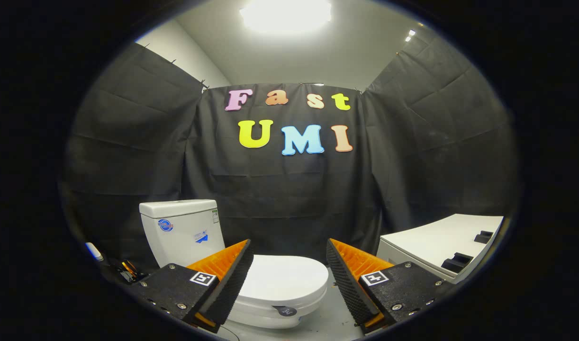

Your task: Open the toilet lid.

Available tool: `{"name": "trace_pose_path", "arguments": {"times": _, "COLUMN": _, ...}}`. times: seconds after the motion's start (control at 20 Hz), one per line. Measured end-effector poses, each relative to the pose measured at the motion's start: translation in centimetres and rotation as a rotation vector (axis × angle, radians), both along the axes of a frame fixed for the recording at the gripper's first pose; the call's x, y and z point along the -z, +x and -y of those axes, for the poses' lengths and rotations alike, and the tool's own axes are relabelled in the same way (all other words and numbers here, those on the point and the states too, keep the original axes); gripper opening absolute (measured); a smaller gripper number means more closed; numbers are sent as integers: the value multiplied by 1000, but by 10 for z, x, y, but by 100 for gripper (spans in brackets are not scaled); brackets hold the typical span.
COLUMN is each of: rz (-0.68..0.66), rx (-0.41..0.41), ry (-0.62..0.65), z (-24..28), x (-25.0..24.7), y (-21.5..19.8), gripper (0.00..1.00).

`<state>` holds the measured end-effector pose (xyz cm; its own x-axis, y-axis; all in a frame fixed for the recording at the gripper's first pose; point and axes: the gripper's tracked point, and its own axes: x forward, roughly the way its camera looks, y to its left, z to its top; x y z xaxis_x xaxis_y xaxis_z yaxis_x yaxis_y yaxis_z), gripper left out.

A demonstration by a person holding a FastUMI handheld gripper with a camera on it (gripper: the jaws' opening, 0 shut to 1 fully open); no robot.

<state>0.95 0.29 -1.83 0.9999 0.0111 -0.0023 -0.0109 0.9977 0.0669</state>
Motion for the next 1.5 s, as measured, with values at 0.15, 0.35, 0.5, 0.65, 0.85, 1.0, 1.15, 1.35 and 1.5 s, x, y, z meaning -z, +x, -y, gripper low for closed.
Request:
{"name": "trace_pose_path", "arguments": {"times": 0.15, "rz": 6, "rx": -44, "ry": 68, "z": -12, "x": 9, "y": 6, "gripper": 95}}
{"name": "trace_pose_path", "arguments": {"times": 0.35, "rz": -23, "rx": -68, "ry": 213, "z": -17, "x": 28, "y": 14, "gripper": 95}}
{"name": "trace_pose_path", "arguments": {"times": 0.5, "rz": -44, "rx": -54, "ry": 281, "z": -15, "x": 42, "y": 18, "gripper": 95}}
{"name": "trace_pose_path", "arguments": {"times": 0.65, "rz": -59, "rx": -25, "ry": 348, "z": -12, "x": 60, "y": 25, "gripper": 95}}
{"name": "trace_pose_path", "arguments": {"times": 0.85, "rz": -105, "rx": 7, "ry": 465, "z": -8, "x": 88, "y": 36, "gripper": 94}}
{"name": "trace_pose_path", "arguments": {"times": 1.0, "rz": -154, "rx": 23, "ry": 518, "z": -9, "x": 113, "y": 43, "gripper": 94}}
{"name": "trace_pose_path", "arguments": {"times": 1.15, "rz": -201, "rx": 35, "ry": 564, "z": -8, "x": 138, "y": 45, "gripper": 94}}
{"name": "trace_pose_path", "arguments": {"times": 1.35, "rz": -244, "rx": 74, "ry": 634, "z": -1, "x": 164, "y": 50, "gripper": 94}}
{"name": "trace_pose_path", "arguments": {"times": 1.5, "rz": -277, "rx": 99, "ry": 666, "z": 3, "x": 180, "y": 55, "gripper": 94}}
